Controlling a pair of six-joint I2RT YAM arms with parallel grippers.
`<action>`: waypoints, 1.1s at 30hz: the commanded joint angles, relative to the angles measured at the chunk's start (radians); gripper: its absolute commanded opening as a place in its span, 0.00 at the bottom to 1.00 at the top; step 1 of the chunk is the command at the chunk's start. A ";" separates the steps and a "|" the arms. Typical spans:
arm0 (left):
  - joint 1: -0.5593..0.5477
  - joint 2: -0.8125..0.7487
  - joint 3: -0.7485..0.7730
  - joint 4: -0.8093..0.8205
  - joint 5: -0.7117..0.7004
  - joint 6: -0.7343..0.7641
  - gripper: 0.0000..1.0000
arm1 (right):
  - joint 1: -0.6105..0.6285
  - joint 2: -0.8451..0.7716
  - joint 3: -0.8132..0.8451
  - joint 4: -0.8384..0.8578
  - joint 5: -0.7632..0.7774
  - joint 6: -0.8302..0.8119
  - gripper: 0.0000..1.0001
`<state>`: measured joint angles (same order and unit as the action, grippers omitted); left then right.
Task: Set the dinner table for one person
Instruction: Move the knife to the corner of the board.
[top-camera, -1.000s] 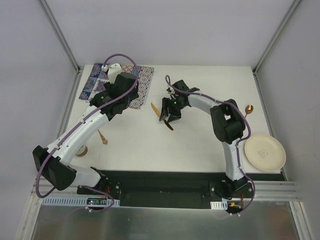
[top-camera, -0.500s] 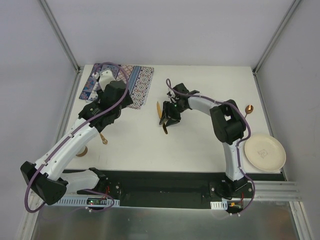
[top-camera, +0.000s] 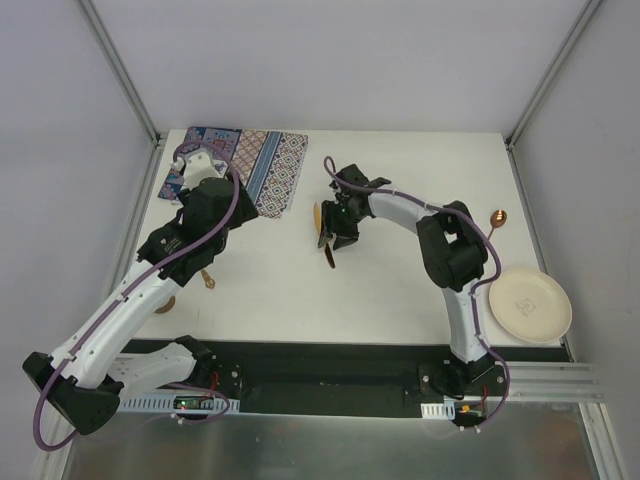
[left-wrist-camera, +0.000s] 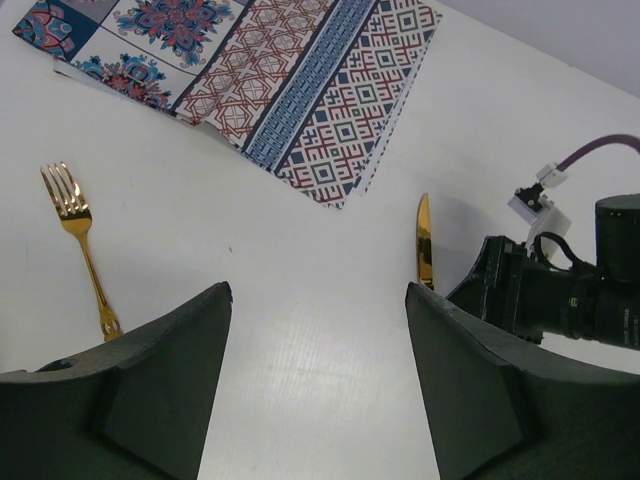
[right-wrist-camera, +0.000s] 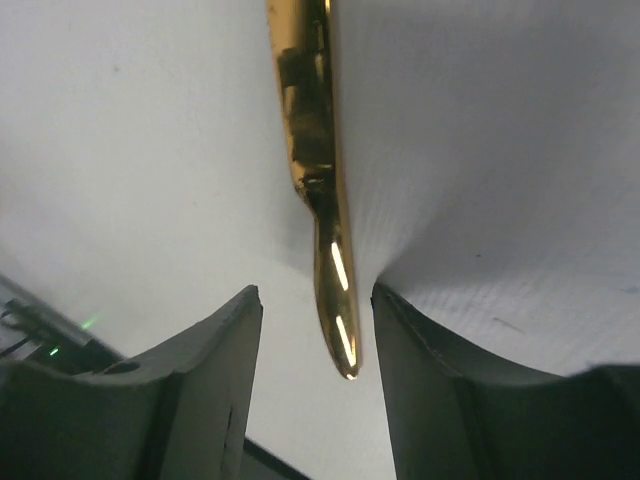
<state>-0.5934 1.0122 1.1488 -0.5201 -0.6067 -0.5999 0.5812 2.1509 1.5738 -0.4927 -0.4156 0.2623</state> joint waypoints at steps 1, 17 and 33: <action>0.010 -0.027 -0.029 0.045 0.033 0.037 0.69 | 0.038 0.041 0.106 -0.218 0.375 -0.130 0.52; 0.010 -0.018 -0.057 0.061 0.082 0.038 0.70 | 0.121 0.084 0.295 -0.457 0.583 -0.167 0.55; 0.010 0.035 -0.066 0.075 0.122 0.042 0.70 | 0.175 0.145 0.506 -0.512 0.506 -0.138 0.55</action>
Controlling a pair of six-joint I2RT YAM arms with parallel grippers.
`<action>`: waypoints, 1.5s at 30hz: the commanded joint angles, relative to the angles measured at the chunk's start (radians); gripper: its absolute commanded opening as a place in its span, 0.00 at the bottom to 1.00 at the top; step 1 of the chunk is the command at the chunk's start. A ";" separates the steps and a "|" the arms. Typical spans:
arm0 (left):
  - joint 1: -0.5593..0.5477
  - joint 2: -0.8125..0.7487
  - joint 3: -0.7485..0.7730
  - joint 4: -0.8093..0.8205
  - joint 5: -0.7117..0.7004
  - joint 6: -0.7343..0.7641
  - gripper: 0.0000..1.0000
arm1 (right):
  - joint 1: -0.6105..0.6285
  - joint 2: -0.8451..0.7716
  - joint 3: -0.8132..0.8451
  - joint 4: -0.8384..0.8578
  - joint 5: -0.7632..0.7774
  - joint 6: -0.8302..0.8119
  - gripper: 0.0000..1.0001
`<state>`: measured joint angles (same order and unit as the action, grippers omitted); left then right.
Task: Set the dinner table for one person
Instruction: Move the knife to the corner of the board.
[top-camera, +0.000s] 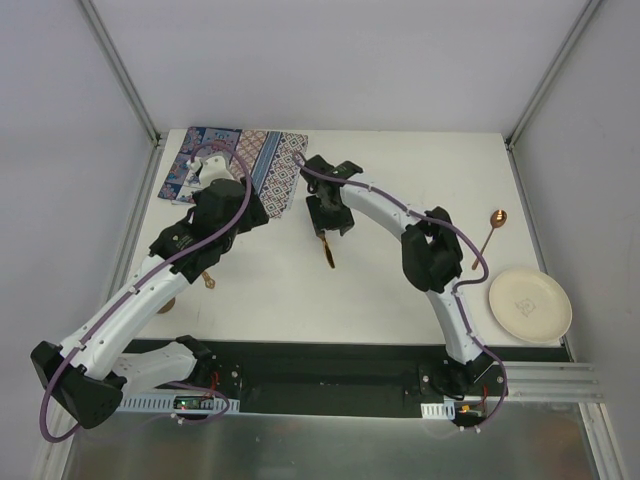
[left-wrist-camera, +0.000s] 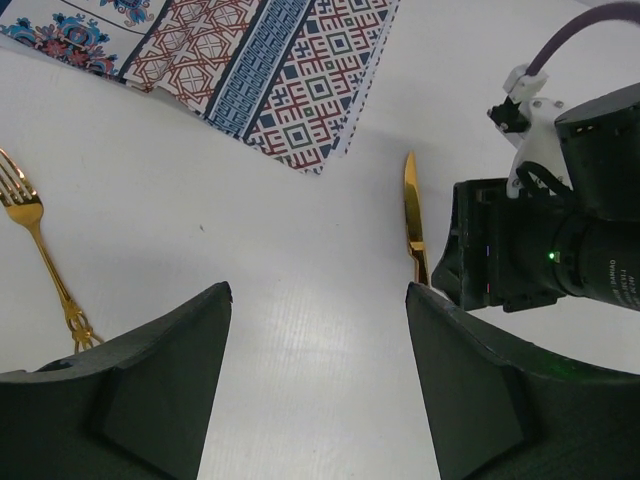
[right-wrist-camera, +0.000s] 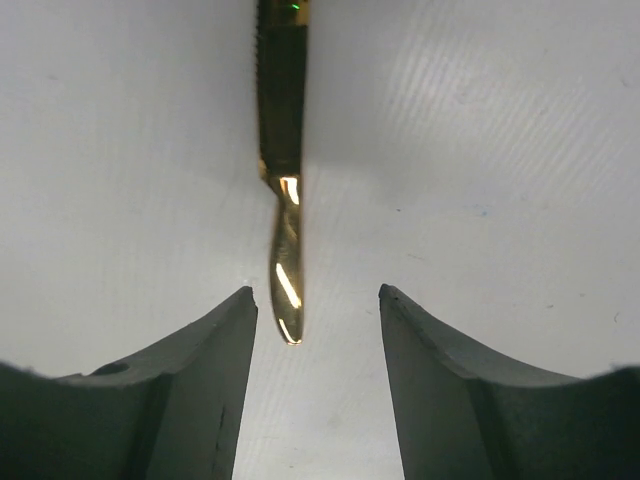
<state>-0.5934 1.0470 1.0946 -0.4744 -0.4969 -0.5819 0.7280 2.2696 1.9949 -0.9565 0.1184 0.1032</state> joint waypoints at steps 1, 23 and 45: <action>0.010 0.002 -0.012 0.030 0.011 0.025 0.70 | 0.033 0.036 0.108 -0.051 -0.031 0.026 0.56; 0.010 -0.030 -0.016 0.028 -0.008 0.045 0.71 | 0.031 0.082 0.048 0.050 -0.105 0.056 0.56; 0.010 -0.022 -0.019 0.029 0.001 0.073 0.74 | -0.033 0.093 -0.056 0.108 -0.137 0.081 0.33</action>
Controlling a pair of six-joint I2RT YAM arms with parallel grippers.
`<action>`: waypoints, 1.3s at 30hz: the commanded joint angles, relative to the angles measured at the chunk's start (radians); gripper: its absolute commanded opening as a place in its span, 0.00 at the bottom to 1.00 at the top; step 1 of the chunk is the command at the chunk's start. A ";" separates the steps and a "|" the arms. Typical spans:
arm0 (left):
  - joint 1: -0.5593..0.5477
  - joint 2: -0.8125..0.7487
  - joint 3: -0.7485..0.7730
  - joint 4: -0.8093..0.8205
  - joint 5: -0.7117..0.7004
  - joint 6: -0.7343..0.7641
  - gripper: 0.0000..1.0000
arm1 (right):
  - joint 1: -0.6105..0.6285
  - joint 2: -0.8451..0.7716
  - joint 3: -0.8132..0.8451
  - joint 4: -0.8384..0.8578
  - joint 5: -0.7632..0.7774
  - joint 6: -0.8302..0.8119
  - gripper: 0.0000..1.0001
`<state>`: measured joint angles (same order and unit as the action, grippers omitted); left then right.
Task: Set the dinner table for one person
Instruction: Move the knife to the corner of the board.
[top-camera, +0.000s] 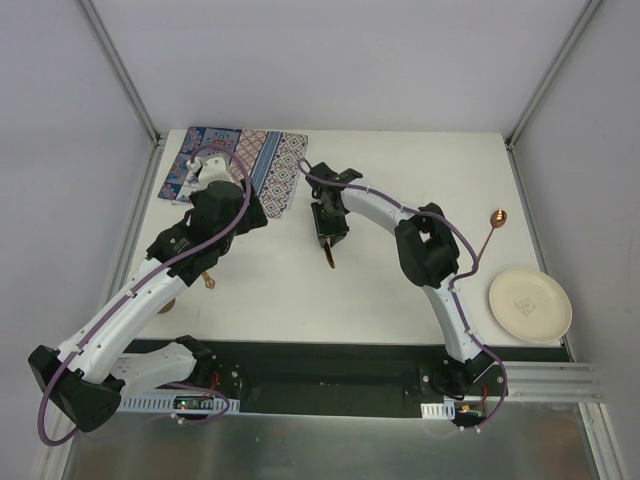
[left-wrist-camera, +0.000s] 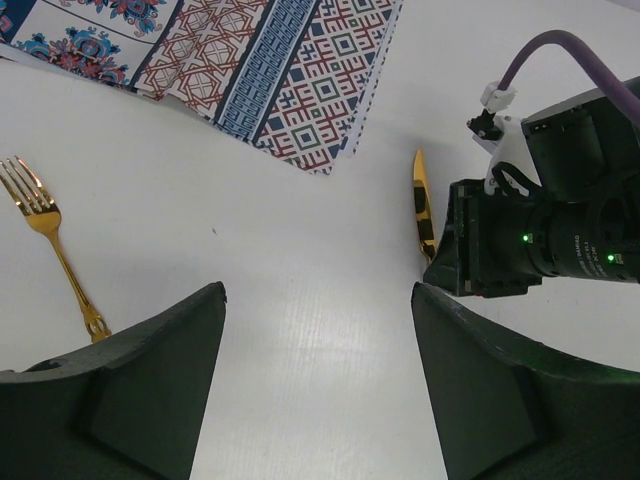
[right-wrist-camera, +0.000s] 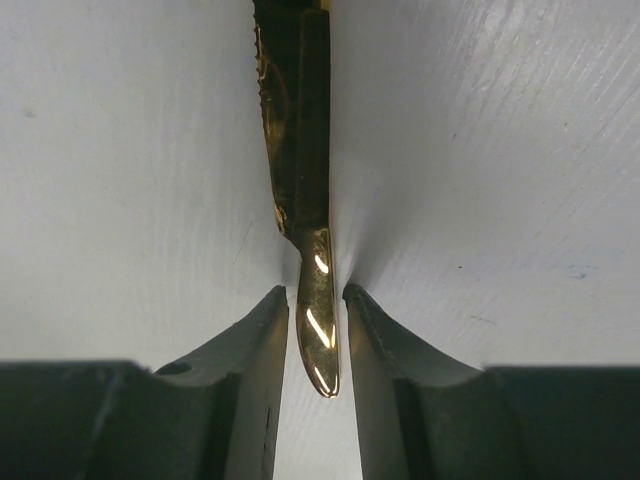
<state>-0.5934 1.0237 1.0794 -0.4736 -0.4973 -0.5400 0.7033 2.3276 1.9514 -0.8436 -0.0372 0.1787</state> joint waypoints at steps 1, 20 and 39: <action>0.010 -0.001 -0.004 0.027 0.003 0.031 0.74 | -0.008 0.038 -0.011 -0.009 0.025 0.008 0.32; 0.010 -0.002 -0.021 0.029 0.040 0.018 0.75 | -0.013 0.075 0.018 -0.064 0.100 0.051 0.01; 0.010 0.013 -0.015 0.027 0.034 0.026 0.75 | -0.255 -0.056 -0.124 0.018 0.121 0.065 0.01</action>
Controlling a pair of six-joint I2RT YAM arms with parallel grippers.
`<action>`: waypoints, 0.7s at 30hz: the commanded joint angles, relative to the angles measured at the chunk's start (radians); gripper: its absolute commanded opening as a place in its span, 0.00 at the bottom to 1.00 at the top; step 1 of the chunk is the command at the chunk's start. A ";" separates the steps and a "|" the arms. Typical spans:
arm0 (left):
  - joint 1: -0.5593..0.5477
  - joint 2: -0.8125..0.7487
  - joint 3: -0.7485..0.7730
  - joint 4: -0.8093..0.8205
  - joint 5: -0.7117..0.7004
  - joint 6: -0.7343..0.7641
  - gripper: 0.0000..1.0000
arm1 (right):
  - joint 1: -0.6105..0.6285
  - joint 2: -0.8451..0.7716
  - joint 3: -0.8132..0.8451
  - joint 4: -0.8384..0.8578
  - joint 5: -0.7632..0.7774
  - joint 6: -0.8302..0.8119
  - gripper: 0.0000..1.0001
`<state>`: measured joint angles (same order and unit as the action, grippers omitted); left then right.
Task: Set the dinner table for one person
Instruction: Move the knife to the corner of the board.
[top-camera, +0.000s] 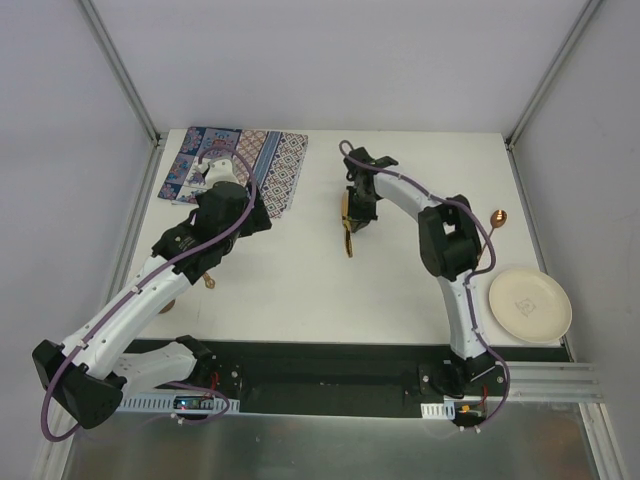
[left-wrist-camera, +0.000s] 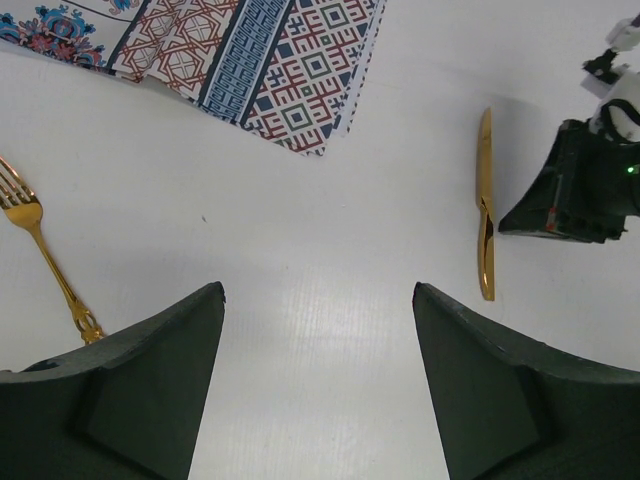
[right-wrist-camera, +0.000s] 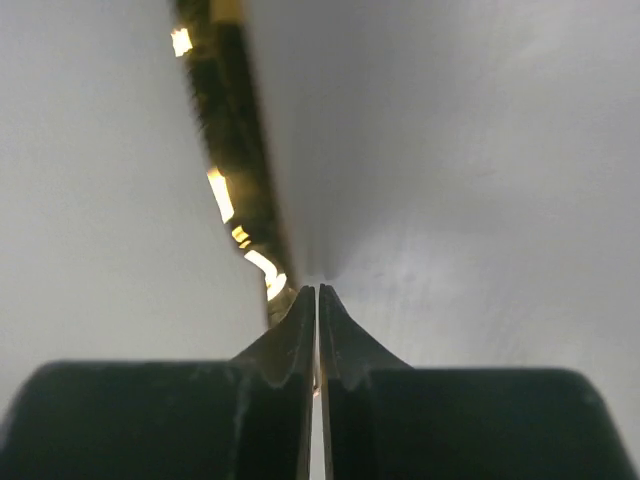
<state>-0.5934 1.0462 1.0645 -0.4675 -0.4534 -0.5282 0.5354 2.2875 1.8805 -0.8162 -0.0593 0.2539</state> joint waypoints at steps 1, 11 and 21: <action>0.010 -0.009 0.000 0.021 -0.011 0.016 0.75 | -0.100 -0.022 -0.058 -0.008 0.147 -0.010 0.01; 0.010 -0.009 -0.001 0.021 -0.008 0.016 0.75 | -0.221 -0.086 -0.107 0.018 0.176 -0.005 0.01; 0.010 0.029 -0.008 0.021 0.004 0.011 0.75 | -0.100 -0.097 0.000 -0.043 0.147 -0.030 0.33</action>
<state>-0.5938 1.0603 1.0641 -0.4667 -0.4530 -0.5278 0.3523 2.2322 1.8118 -0.8024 0.0834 0.2443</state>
